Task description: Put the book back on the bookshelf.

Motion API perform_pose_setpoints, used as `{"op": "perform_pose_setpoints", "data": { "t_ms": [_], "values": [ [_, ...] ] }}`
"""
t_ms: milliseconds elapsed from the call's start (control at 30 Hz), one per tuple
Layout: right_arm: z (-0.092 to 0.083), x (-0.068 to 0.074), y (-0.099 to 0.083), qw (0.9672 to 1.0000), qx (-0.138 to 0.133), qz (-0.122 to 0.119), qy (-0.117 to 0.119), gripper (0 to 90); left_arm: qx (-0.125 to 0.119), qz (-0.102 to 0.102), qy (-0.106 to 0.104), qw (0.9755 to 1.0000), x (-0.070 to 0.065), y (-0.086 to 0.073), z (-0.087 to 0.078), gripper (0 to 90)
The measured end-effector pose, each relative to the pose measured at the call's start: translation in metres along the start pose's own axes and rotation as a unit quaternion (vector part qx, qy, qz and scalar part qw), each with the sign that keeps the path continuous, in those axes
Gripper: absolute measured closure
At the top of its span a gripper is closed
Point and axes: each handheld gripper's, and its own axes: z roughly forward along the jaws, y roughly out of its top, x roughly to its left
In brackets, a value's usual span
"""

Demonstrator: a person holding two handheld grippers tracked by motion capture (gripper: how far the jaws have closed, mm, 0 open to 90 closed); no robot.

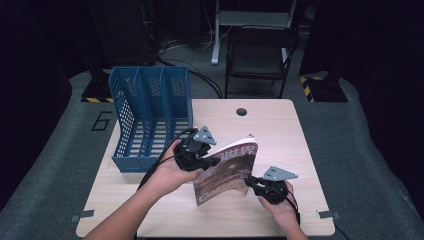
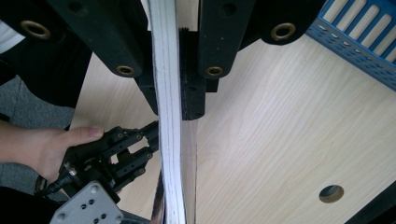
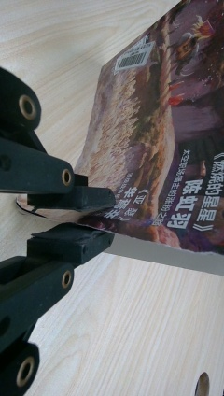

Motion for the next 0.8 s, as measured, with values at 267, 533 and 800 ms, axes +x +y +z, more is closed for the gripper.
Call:
{"op": "perform_pose_setpoints", "data": {
  "t_ms": [267, 533, 800],
  "values": [
    [0.000, -0.001, -0.001, 1.0000, -0.003, 0.002, 0.005, 77.9, 0.002, 0.007, 0.007, 0.9999, 0.001, 0.001, 0.000, 84.3],
    [0.001, -0.004, -0.003, 0.9998, -0.007, 0.007, 0.016, 74.7, 0.005, 0.006, 0.001, 1.0000, 0.007, 0.005, 0.001, 84.5],
    [0.001, -0.005, -0.004, 0.9997, -0.010, 0.020, 0.009, 65.9, 0.005, 0.008, -0.008, 0.9999, 0.007, 0.011, -0.001, 84.5]
  ]
}}
